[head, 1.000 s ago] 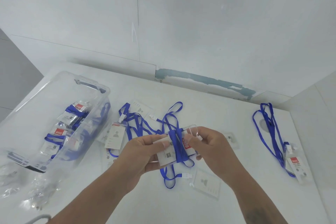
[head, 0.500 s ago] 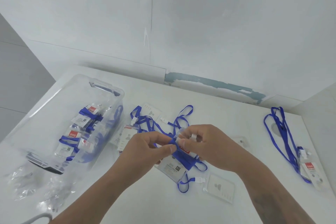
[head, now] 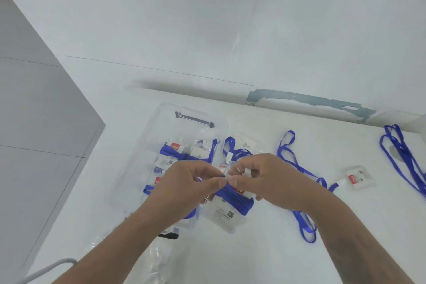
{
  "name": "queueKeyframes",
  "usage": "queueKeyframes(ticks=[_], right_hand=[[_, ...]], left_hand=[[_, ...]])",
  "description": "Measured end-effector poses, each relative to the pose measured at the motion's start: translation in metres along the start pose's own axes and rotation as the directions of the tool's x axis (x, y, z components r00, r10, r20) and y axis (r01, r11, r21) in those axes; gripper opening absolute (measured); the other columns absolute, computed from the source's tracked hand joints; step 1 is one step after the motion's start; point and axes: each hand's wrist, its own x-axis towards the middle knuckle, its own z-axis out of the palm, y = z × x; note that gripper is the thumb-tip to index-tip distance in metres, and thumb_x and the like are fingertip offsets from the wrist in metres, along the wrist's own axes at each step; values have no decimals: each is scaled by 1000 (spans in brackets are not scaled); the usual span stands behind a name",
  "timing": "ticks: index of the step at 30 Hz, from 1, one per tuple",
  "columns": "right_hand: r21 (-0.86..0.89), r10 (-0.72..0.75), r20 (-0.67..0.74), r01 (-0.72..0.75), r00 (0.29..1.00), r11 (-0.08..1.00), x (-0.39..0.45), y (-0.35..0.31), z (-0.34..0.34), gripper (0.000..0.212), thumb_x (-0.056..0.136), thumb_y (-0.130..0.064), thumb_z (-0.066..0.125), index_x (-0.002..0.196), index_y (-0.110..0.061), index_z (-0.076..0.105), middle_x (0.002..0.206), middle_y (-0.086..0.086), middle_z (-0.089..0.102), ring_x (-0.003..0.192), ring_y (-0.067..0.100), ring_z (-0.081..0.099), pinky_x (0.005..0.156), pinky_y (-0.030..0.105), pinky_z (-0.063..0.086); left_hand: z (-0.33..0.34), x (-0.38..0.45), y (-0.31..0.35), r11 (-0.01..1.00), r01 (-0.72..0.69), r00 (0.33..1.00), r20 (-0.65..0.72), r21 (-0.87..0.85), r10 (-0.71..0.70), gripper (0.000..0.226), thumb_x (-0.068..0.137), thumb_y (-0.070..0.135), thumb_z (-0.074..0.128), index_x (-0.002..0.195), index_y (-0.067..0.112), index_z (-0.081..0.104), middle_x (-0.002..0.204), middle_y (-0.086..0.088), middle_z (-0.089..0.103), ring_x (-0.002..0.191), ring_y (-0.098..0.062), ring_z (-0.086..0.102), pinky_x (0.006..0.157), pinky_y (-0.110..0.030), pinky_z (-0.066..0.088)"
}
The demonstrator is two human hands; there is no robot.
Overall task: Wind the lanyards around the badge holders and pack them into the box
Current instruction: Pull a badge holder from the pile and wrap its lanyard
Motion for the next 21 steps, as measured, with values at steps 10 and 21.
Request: queueKeyframes(ticks=[10,21], right_hand=[[82,-18,-135,30,991,996,63,-61,40,7,88,-27,71,93,-31,69,55,-35,54,50,-10,49,55,6,37],[65,56,-139,-47,989,997,122,-57,48,15,86,-29,71,100,-33,65,94,-18,66,80,3,61,62,16,46]], left_hand=[[-79,20,-20,995,101,992,-71,-19,-102,7,88,27,71,82,29,72,77,13,75,76,-19,73,74,-32,61],[-56,18,-41,493,449,758,25,-745,-652,21,90,12,67,110,8,60,110,-12,65,103,-26,63,96,-39,52]])
